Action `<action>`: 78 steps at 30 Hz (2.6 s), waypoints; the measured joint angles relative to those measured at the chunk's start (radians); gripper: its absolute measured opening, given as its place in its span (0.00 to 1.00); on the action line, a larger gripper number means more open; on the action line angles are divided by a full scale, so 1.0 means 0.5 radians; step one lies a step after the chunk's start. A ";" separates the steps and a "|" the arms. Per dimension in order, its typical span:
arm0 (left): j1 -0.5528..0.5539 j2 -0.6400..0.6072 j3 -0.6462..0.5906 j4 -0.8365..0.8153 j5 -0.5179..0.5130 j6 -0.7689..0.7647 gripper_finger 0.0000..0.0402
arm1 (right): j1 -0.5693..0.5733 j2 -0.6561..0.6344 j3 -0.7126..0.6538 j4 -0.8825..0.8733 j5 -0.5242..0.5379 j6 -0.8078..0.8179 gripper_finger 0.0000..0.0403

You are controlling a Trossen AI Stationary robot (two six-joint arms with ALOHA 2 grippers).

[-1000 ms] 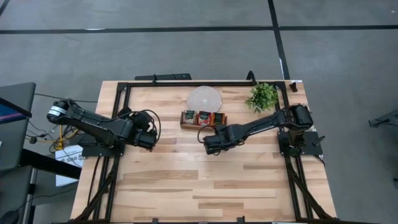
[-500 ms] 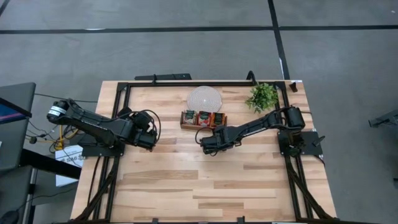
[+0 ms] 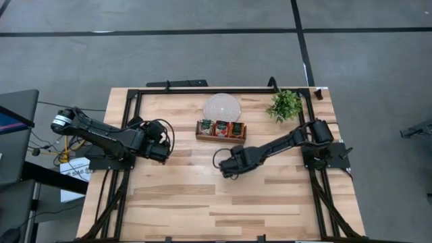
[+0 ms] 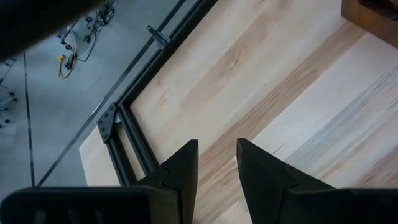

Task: Pick & Place Tea
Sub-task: Put the brown tea bag into the left compartment of the wooden organizer

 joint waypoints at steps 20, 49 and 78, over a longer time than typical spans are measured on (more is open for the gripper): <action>0.000 0.000 0.000 0.001 0.022 -0.001 0.26 | 0.166 -0.081 0.026 -0.051 0.107 0.031 0.35; -0.001 0.000 0.000 0.002 0.066 -0.001 0.26 | 0.142 -0.077 -0.198 0.159 0.170 0.169 0.18; -0.001 0.000 0.000 0.608 0.848 0.329 0.26 | 0.306 -0.673 -0.205 0.118 0.721 -0.234 0.00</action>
